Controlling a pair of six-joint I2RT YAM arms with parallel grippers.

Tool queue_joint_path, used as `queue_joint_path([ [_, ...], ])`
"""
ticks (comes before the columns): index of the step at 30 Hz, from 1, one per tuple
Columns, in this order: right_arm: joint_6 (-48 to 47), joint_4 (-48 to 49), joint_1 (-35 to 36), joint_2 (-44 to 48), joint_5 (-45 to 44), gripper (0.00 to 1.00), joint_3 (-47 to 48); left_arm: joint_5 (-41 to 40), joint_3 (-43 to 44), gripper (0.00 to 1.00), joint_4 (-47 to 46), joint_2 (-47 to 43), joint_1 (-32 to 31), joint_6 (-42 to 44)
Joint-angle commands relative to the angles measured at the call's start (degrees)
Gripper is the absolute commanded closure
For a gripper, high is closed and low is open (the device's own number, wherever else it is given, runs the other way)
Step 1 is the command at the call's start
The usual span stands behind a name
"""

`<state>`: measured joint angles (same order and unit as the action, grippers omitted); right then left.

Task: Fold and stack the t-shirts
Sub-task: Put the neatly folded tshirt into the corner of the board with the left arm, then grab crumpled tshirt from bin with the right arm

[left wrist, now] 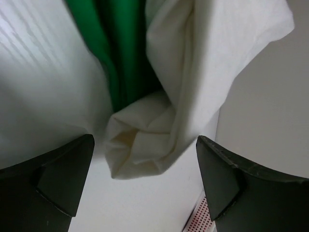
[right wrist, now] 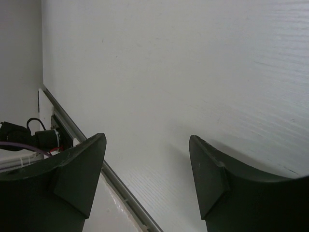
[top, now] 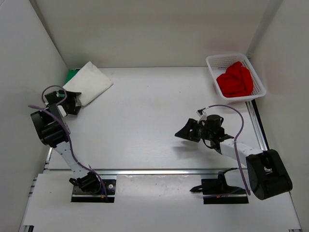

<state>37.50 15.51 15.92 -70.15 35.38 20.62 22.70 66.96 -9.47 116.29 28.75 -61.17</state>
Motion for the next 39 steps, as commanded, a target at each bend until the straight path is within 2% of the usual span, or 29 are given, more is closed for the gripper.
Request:
queue_joint_path([
  [1, -0.6, 1.9, 1.0, 1.2, -1.6, 0.32, -0.6, -0.4, 0.6, 0.01, -4.4, -9.0, -1.7, -0.9],
  [4, -1.3, 0.3, 0.9, 4.6, -2.7, 0.30, -0.8, -0.8, -1.5, 0.01, -3.1, -11.0, -1.7, 0.3],
  [9, -1.2, -3.2, 0.1, 10.1, -5.3, 0.33, -1.1, -5.3, -6.6, 0.02, 2.0, -17.9, -2.2, 5.3],
  [10, -1.4, -4.0, 0.2, 10.5, -6.2, 0.39, -0.1, -7.5, -7.4, 0.01, 3.0, -18.9, -2.6, 7.1],
  [11, -1.9, -5.4, 0.0, 10.9, -7.0, 0.53, 1.0, -8.6, -8.6, 0.01, 5.0, -21.3, -3.9, 8.5],
  [12, -2.7, -6.4, 0.2, 10.6, -7.9, 0.60, 3.1, -10.5, -10.1, 0.01, 5.9, -23.5, -4.5, 9.3],
  [13, -3.8, -7.8, -0.3, 10.9, -9.2, 0.80, 5.8, -11.8, -10.3, 0.01, 6.4, -24.7, -6.4, 10.9],
  [15, -6.1, -12.5, -0.8, 8.6, -11.9, 1.00, 10.8, -13.3, -13.1, 0.01, 7.4, -29.5, -9.5, 11.9],
  [19, -10.0, -17.2, -2.4, 2.5, -12.9, 1.00, 21.6, -16.4, -18.3, 0.02, 11.2, -38.5, -13.4, 14.5],
  [23, -13.9, -24.2, -4.2, 1.8, -17.7, 1.00, 29.8, -18.5, -24.5, 0.01, 13.6, -49.1, -20.5, 17.3],
  [29, -19.7, -33.8, -13.2, 1.1, -22.3, 0.99, 37.1, -17.1, -34.7, 0.02, 11.7, -61.9, -42.3, 18.9],
  [30, -20.5, -34.7, -14.2, 0.5, -24.3, 1.00, 38.1, -18.1, -36.1, 0.01, 11.6, -62.4, -48.6, 19.8],
  [32, -21.9, -35.5, -18.7, -2.3, -25.8, 1.00, 39.5, -17.4, -40.9, 0.23, 8.4, -65.2, -59.1, 19.7],
  [33, -21.9, -35.5, -19.8, -3.3, -25.6, 1.00, 40.8, -16.1, -41.9, 0.30, 7.4, -65.7, -61.0, 19.4],
  [34, -22.1, -35.6, -21.4, -5.2, -25.7, 1.00, 41.4, -15.1, -44.4, 0.44, 5.3, -66.5, -63.9, 18.4],
  [35, -22.5, -35.8, -22.2, -7.1, -27.4, 1.00, 42.6, -12.9, -46.5, 0.51, 3.5, -67.3, -65.6, 17.7],
  [38, -22.7, -36.2, -23.3, -11.9, -31.8, 0.99, 46.9, -8.4, -50.6, 0.51, -1.3, -68.8, -67.5, 16.3],
  [39, -22.3, -35.4, -24.7, -14.2, -31.6, 1.00, 48.1, -5.6, -51.0, 0.48, -1.3, -69.8, -67.0, 16.6],
])
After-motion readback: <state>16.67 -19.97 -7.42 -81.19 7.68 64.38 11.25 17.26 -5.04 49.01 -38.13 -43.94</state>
